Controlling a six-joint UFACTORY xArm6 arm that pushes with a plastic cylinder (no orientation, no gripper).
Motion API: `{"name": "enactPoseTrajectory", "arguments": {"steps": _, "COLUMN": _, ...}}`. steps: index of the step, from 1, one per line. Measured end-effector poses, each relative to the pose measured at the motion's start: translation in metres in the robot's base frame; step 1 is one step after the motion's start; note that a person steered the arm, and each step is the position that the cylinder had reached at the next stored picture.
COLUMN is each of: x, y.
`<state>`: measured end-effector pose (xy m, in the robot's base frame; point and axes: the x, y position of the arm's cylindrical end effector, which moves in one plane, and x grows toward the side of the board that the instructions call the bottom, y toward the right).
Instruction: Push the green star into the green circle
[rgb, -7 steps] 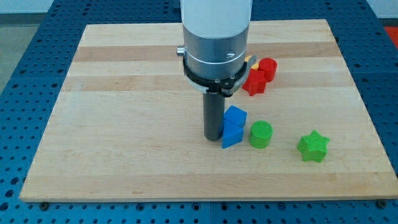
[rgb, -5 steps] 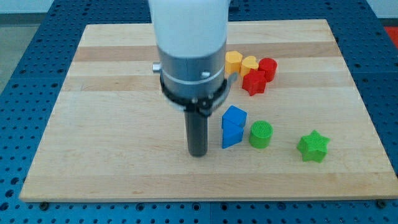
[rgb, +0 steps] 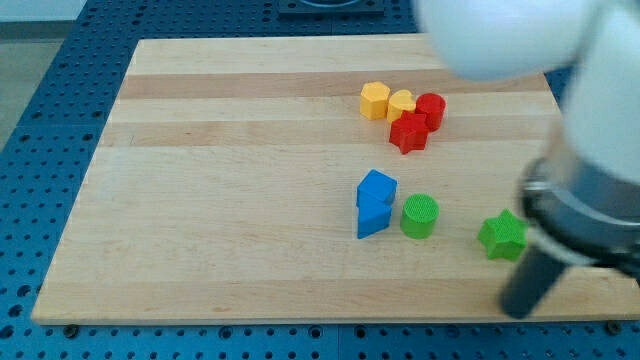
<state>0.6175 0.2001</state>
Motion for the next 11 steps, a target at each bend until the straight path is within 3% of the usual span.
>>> {"name": "enactPoseTrajectory", "arguments": {"steps": 1, "x": -0.006, "y": 0.081}}
{"name": "enactPoseTrajectory", "arguments": {"steps": 2, "x": -0.003, "y": 0.109}}
{"name": "enactPoseTrajectory", "arguments": {"steps": 4, "x": -0.068, "y": 0.082}}
{"name": "enactPoseTrajectory", "arguments": {"steps": 11, "x": -0.065, "y": -0.008}}
